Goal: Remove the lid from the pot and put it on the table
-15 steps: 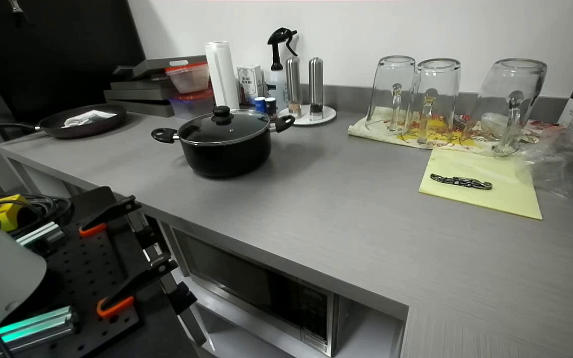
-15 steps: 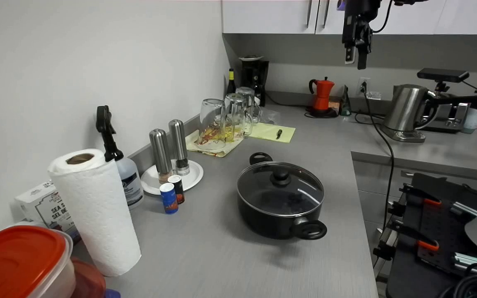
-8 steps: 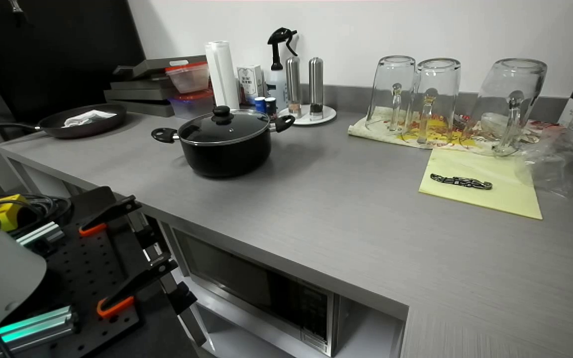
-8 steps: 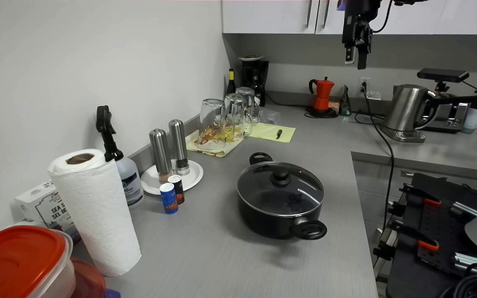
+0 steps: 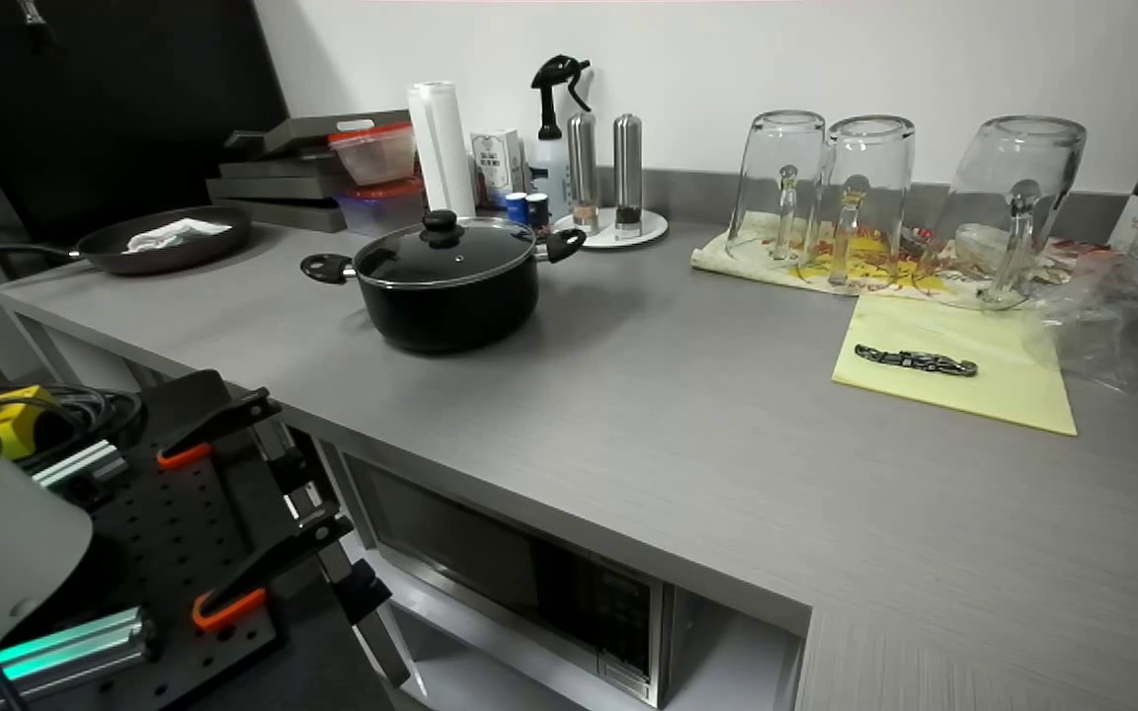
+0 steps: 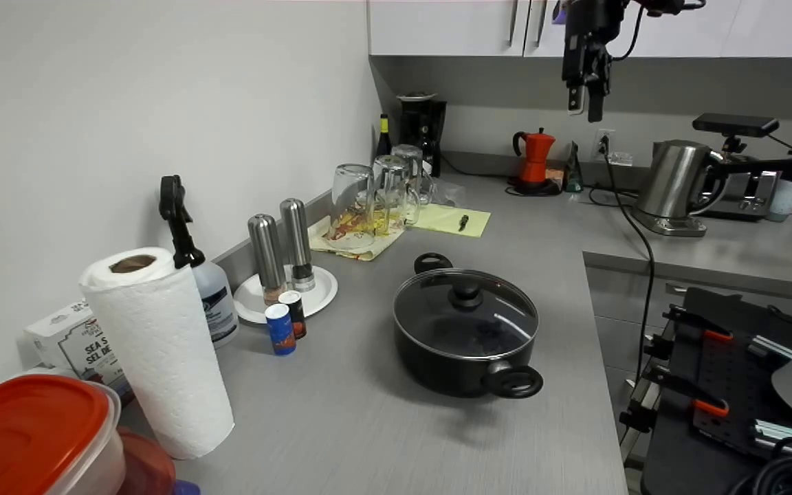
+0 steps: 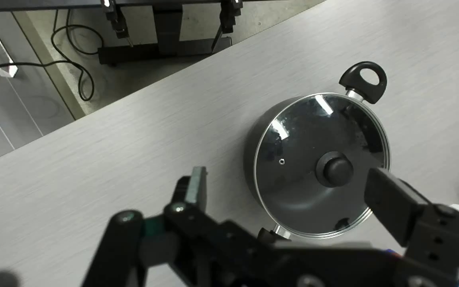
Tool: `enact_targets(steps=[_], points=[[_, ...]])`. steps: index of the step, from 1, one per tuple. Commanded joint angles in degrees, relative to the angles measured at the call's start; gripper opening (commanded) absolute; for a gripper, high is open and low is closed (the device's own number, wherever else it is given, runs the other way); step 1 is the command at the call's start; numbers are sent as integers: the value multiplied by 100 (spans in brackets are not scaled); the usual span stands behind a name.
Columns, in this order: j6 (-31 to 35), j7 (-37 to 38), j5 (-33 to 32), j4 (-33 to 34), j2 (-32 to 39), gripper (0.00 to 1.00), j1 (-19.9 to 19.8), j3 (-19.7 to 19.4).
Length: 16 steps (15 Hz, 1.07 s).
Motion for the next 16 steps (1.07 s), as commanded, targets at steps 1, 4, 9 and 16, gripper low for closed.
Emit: enact_targets(steps=[1,4,9,16], points=[[368,20,17,-84,374,100,89,289],[1036,161,-150,-195,872,100,247,621],[2039,432,-440,-154,1785,100,516,986],[2808,618,-886,80,2793,100,885,1197]])
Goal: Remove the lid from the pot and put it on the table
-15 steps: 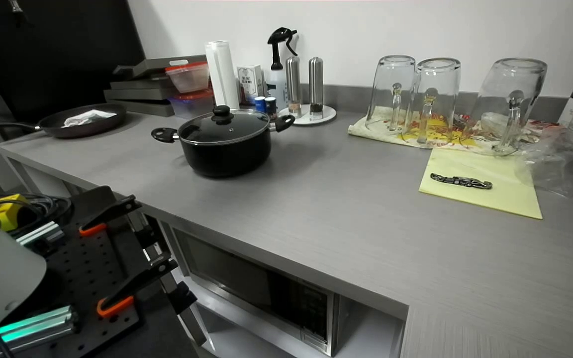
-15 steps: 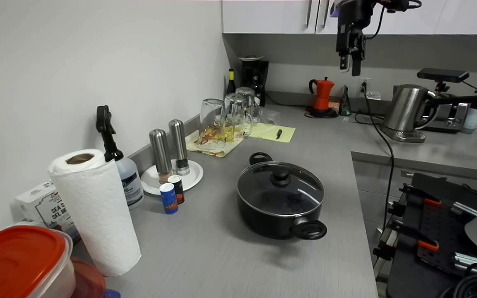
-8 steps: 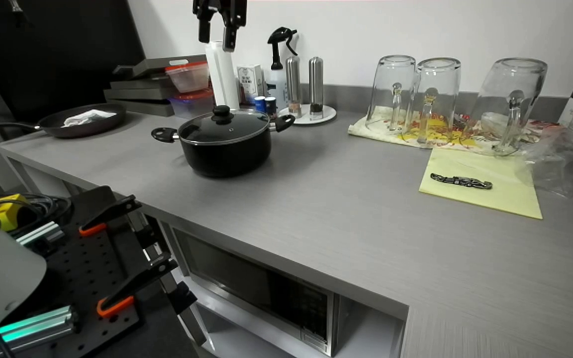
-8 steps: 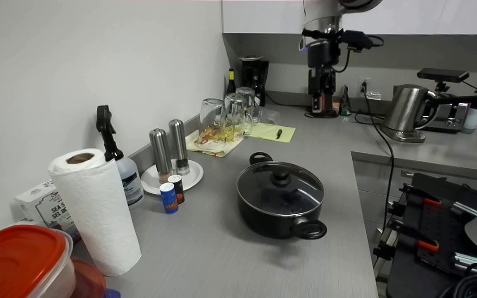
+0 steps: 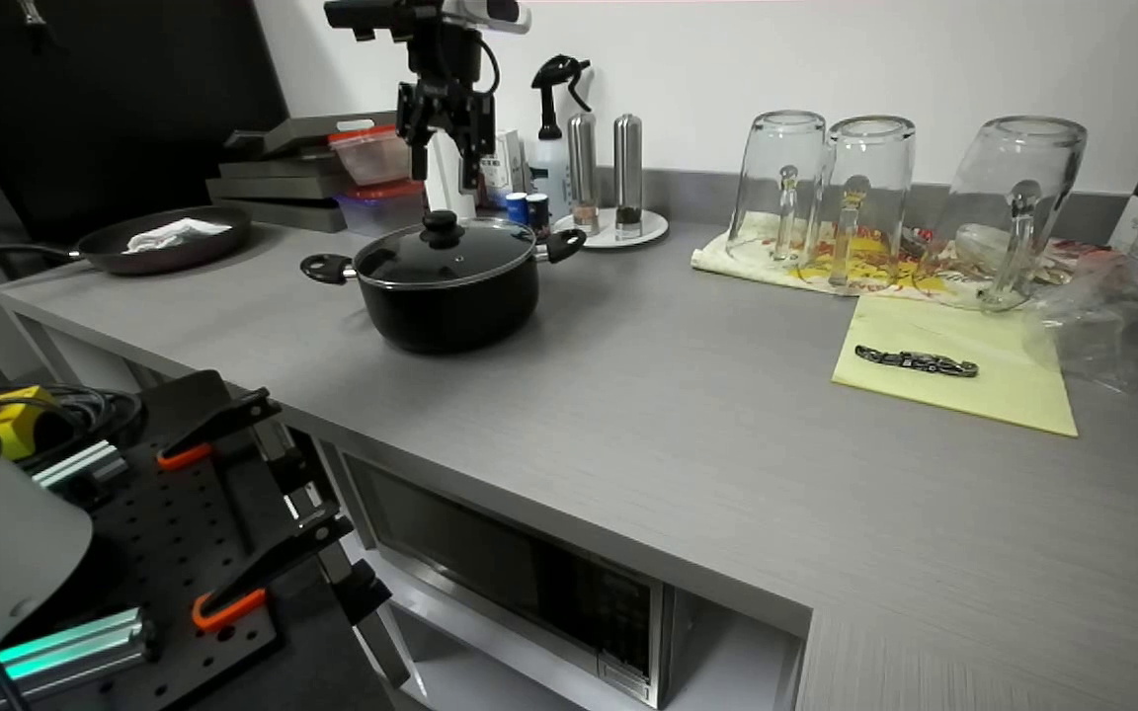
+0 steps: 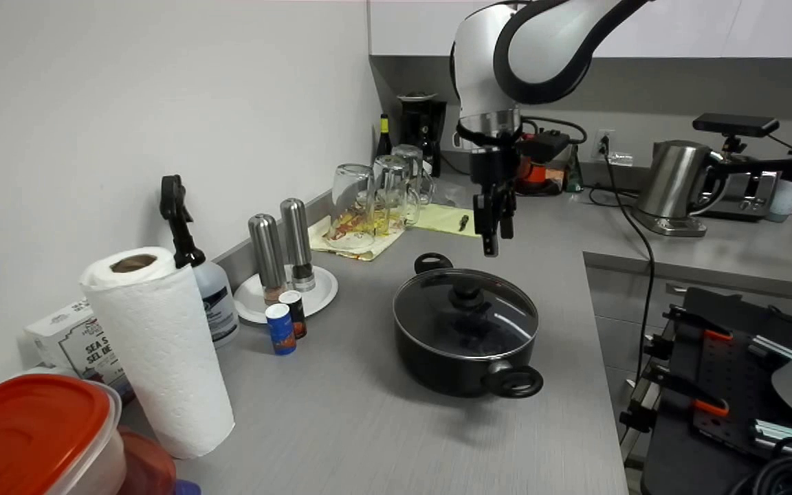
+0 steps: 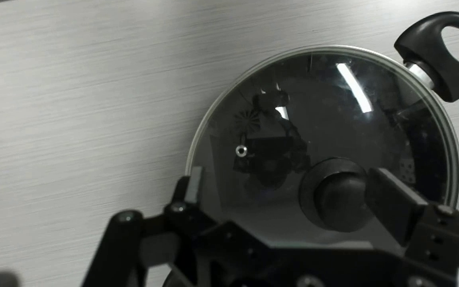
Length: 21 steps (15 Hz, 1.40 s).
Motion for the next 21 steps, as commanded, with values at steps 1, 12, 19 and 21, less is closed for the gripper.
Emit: enact_targets(steps=[1,12,19,21], points=[[218,154,-224,300,441,100,159,60],[425,31,-189,741,1112,100,442,192],[426,2,-182,835,1269,60,456,186],[427,-2,-186,858,1290,45,457,185]])
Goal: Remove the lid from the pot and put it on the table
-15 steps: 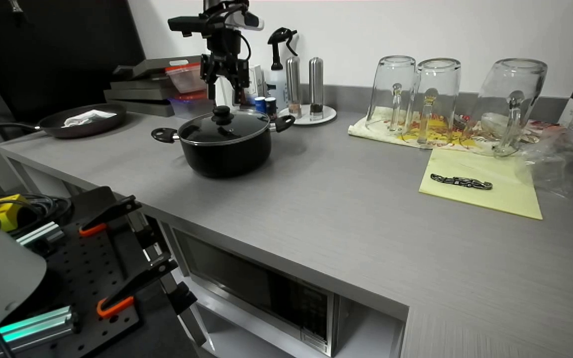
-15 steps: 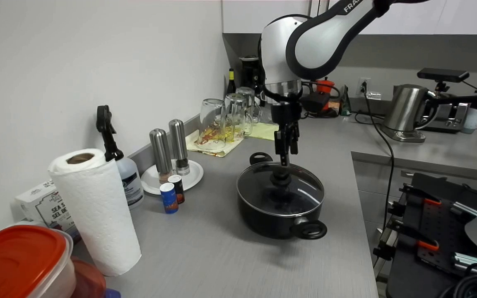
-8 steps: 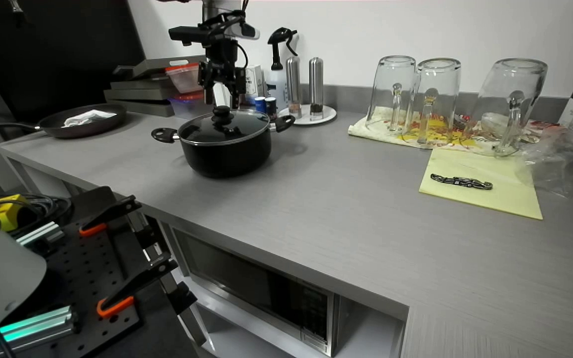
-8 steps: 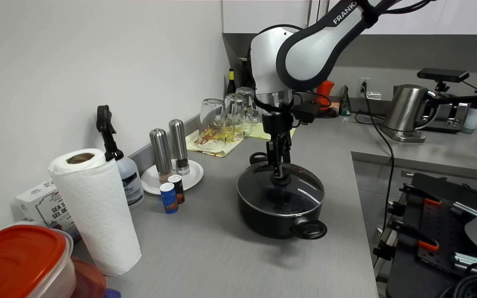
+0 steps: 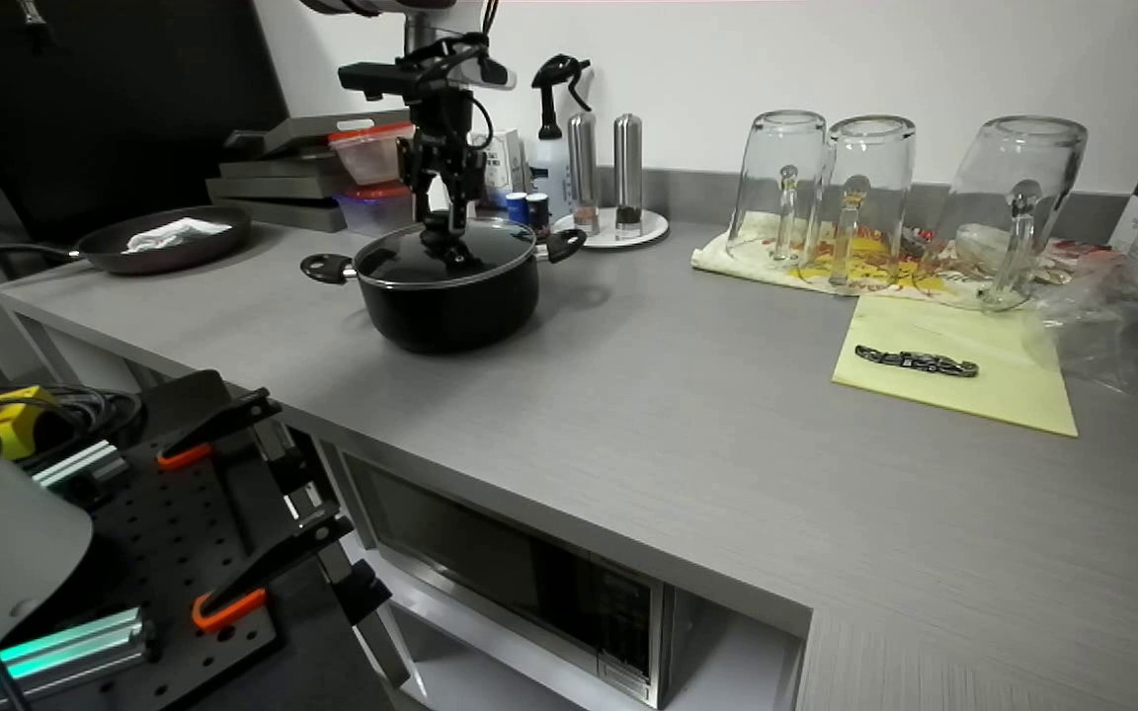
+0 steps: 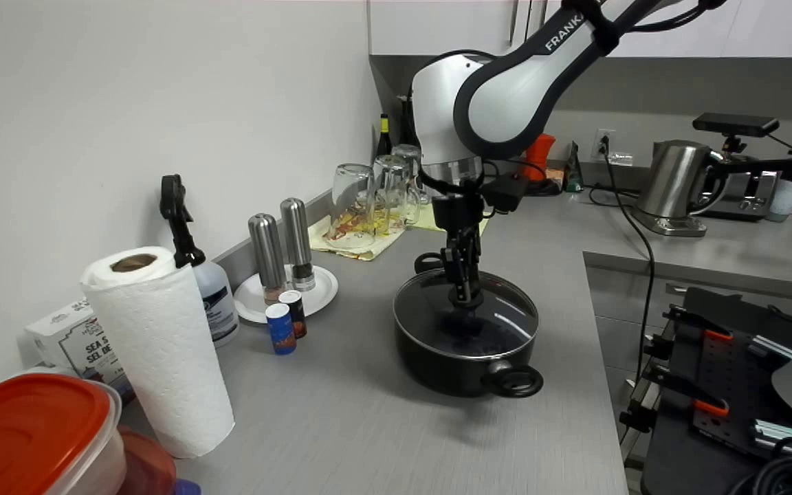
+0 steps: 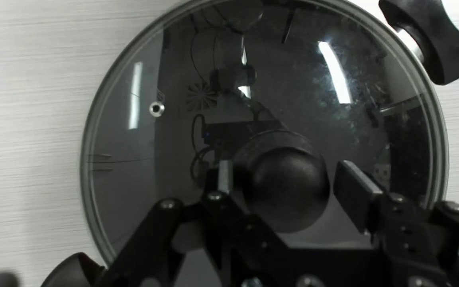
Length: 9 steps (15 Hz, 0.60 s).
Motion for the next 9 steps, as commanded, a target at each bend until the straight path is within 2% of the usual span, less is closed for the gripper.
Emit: enact_targets(steps=[1,2,3,9], points=[[38,-13,-67,175,137,35,25,10],[26,-11,-83,198,128,29,26,9],[46,-8,-86,199,113,27,30,12],[-101,101,-200,-30,-397,26,48,-13]])
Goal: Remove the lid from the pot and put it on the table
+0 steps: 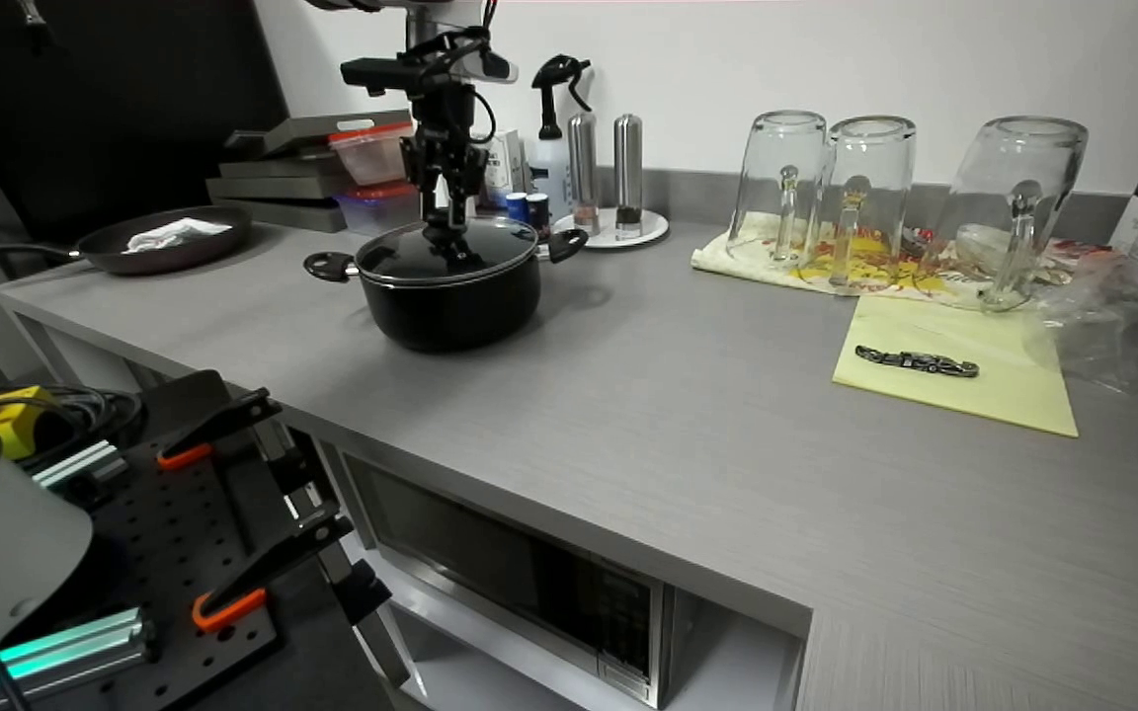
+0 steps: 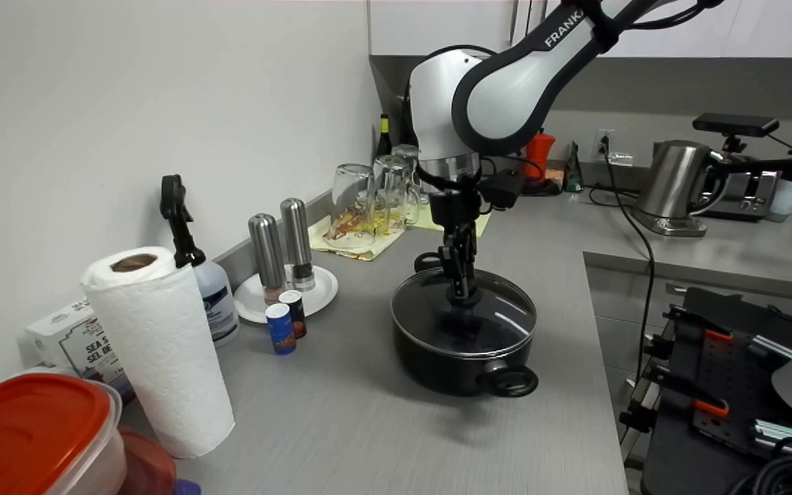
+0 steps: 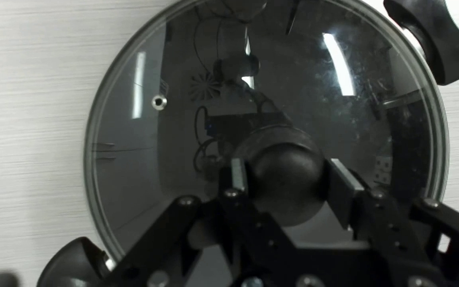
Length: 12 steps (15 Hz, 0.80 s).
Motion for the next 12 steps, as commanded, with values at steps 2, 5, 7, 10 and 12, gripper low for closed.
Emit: enact_targets(steps=[2,5,7,10,12], points=[[-170,158,-203,-147,-569,26,23,-52],[-108,187,-240,-282,-907,26,-84,-134],[-51,175,-225,-403,-1153,26,-206,-221],[22,149,-216,-600,-1473,26,-439,-387],[35,56,-110,-742,-1669,26,-662,-527]])
